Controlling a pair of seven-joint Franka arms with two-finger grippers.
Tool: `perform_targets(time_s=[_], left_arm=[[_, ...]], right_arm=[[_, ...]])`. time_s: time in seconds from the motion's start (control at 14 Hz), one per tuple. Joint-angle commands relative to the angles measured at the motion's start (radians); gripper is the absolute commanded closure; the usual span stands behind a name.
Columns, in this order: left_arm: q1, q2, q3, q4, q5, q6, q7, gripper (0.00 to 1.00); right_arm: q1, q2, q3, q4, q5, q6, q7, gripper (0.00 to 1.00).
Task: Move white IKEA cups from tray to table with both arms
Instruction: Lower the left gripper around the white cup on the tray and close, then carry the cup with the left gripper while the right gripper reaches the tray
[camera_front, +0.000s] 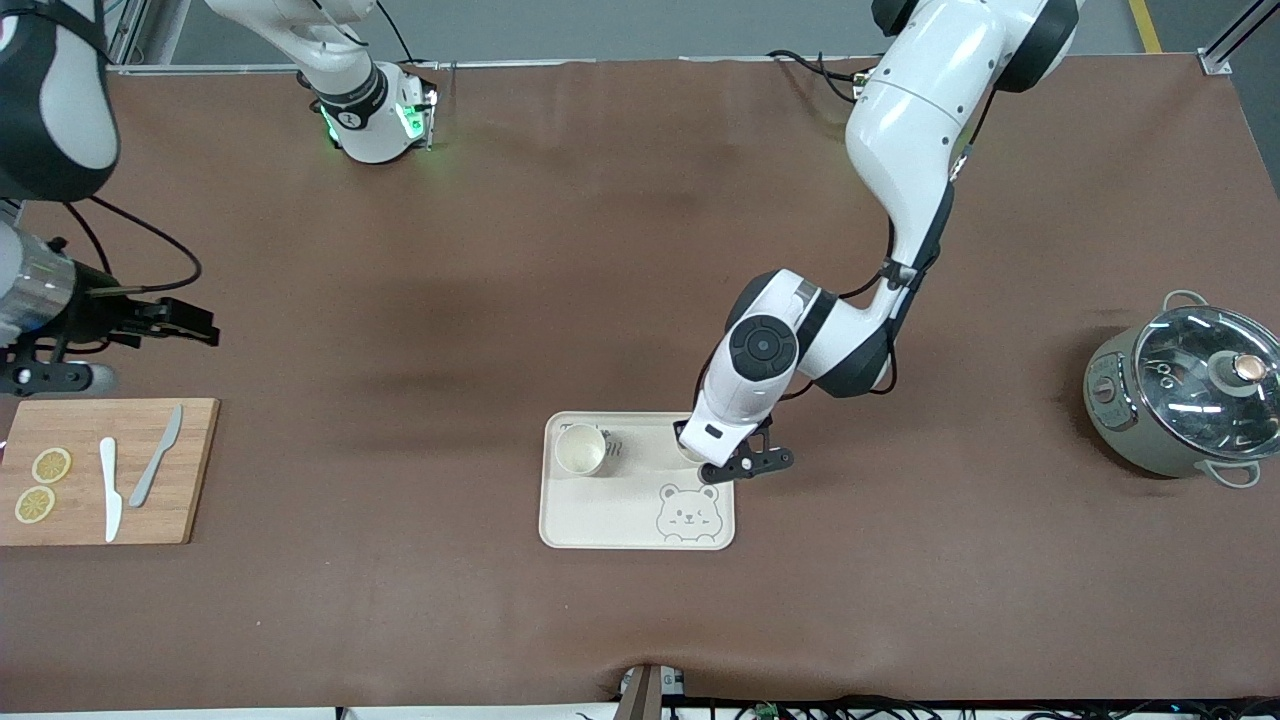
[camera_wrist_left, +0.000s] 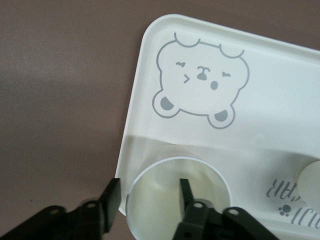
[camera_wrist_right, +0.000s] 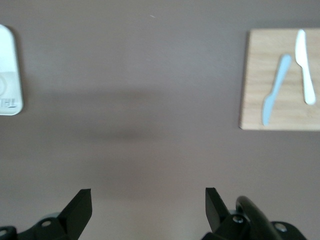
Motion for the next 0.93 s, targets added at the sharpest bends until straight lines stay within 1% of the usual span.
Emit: perform_targets(time_s=[0.0, 0.07, 0.14, 0.21, 0.36, 0.5, 0.57, 0.71, 0.86], left_arm=[[-0.011, 0.032, 0.010, 0.027, 0.025, 0.021, -0.008, 0.96], [-0.012, 0.038, 0.010, 0.027, 0.025, 0.030, -0.010, 1.00], [-0.012, 0.036, 0.010, 0.029, 0.026, 0.035, -0.008, 1.00], [-0.011, 0.029, 0.012, 0.029, 0.026, 0.035, -0.008, 1.00], [-0.008, 0.009, 0.012, 0.027, 0.029, 0.032, -0.013, 1.00], [0.015, -0.037, 0.012, 0.020, 0.031, 0.023, 0.001, 1.00], [0.040, -0.075, 0.010, 0.012, 0.029, 0.000, 0.002, 1.00], [0.078, -0.132, 0.006, 0.006, 0.029, -0.066, 0.025, 1.00], [0.123, -0.195, 0.006, -0.037, 0.029, -0.100, 0.073, 1.00]], right_arm=[[0.042, 0.015, 0.000, 0.018, 0.005, 0.012, 0.138, 0.00], [0.063, 0.024, 0.000, 0.018, 0.007, 0.012, 0.205, 0.00], [0.085, 0.036, 0.000, 0.020, 0.013, 0.014, 0.248, 0.00], [0.099, 0.051, -0.002, 0.034, 0.037, 0.015, 0.285, 0.00], [0.097, 0.080, -0.002, 0.054, 0.076, 0.015, 0.304, 0.00], [0.074, 0.097, -0.006, 0.066, 0.077, 0.021, 0.296, 0.00], [0.070, 0.100, -0.005, 0.067, 0.082, 0.023, 0.296, 0.00], [0.097, 0.130, -0.003, 0.067, 0.082, 0.035, 0.296, 0.00], [0.125, 0.154, -0.002, 0.064, 0.083, 0.109, 0.298, 0.00]])
